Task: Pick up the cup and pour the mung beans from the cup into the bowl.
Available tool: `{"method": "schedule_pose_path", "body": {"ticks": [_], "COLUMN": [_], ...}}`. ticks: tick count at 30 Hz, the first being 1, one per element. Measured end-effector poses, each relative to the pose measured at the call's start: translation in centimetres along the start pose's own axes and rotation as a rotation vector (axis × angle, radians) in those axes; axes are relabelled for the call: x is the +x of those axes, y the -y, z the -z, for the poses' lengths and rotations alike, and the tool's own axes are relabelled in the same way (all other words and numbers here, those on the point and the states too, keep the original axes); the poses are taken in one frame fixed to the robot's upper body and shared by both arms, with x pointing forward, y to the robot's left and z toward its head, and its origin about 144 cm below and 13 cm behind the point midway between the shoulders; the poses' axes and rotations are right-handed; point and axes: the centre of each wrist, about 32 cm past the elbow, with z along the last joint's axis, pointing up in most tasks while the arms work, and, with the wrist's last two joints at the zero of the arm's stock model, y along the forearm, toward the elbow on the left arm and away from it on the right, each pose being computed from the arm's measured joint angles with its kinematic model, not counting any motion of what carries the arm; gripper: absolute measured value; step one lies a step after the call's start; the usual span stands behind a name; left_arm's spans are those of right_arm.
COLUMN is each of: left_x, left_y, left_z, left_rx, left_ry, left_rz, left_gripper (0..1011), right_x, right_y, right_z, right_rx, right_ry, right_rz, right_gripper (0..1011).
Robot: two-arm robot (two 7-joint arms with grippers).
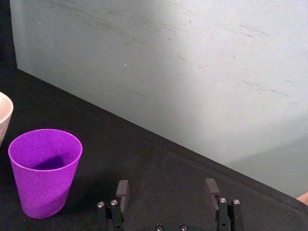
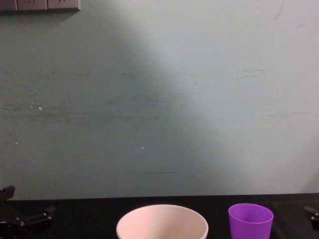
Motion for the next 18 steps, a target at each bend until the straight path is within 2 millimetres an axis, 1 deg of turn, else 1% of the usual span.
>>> {"method": "schedule_pose_path", "body": {"ticks": [18], "left_x": [0.0], "left_y": [0.0], "left_z": [0.0], "left_rx": [0.0], "left_ry": [0.0], "left_rz": [0.0], "left_gripper": [1000], "right_x": [0.0], "right_y": [0.0], "right_z": [0.0], "right_rx": [0.0], "right_ry": [0.0], "right_rz": [0.0], "right_gripper": [1003]}}
